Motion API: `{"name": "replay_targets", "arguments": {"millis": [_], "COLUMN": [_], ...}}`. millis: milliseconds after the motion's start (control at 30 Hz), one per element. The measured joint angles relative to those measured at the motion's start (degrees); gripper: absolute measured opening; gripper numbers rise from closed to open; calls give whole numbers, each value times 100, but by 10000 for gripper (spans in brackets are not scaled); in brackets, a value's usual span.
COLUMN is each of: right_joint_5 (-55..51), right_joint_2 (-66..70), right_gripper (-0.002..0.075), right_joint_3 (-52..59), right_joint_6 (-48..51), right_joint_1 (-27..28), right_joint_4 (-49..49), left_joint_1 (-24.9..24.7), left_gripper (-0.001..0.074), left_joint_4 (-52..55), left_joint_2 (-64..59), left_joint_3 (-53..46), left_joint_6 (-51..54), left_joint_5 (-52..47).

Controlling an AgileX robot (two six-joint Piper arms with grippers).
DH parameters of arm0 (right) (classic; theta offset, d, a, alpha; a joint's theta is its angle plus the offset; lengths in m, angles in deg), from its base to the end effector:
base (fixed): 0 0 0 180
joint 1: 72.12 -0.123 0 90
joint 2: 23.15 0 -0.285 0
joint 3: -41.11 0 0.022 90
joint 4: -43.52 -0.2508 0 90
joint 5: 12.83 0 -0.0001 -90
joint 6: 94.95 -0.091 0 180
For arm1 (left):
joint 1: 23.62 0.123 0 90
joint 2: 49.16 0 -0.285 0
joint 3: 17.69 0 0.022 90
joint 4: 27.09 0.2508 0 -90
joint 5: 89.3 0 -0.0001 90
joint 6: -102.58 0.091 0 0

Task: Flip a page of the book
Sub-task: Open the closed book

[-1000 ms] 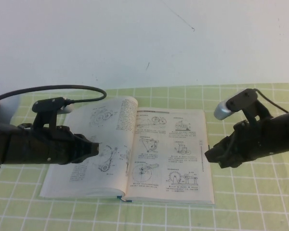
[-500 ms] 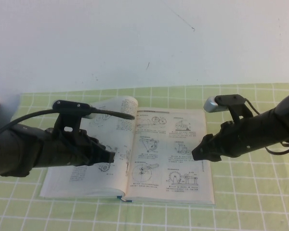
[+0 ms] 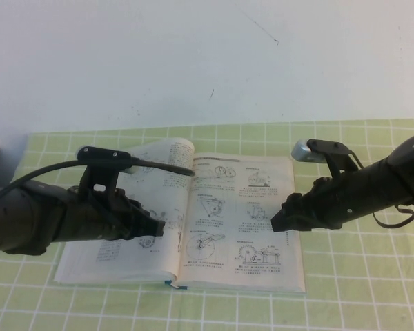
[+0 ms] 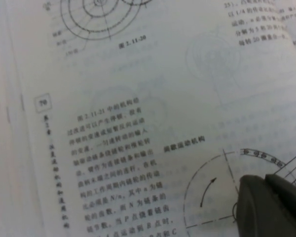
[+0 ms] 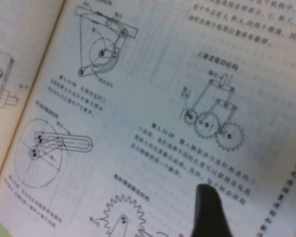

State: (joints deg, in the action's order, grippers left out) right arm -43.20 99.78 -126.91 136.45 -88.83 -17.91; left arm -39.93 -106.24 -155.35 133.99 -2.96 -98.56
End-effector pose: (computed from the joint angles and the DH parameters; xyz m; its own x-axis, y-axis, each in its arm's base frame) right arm 0.3601 0.1504 0.1297 -0.8806 -0.1610 -0.4457 -0.3716 0.8182 0.4386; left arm 0.3183 -0.1082 0.1716 -0.7216 0.1295 -0.6800 0.3259 0.9302 -0.1687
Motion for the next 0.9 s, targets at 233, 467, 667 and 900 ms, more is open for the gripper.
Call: {"name": "replay_targets", "arguments": {"millis": [233,467,667,900], "right_joint_5": [-283,-450,-564,-946], "right_joint_2": [13,13,13,157], "right_gripper": [406,406,406,406], "right_joint_3": [-253,-372,-372,-379], "right_joint_6": [0,0,0,-188], "right_joint_1": [0,0,0,0], "right_joint_4": [-45,-130,-119,-99], "left_joint_1": [0,0,0,0], "left_gripper": [-4,-4,-4,-4], "left_joint_4": [-4,-13,-25,-94], "left_joint_2": [-241,-344,-367,-379], "left_joint_3": [7,7,23,21], "left_joint_6": [0,0,14,14], "left_joint_5": [-23,-57,-69,-91]}}
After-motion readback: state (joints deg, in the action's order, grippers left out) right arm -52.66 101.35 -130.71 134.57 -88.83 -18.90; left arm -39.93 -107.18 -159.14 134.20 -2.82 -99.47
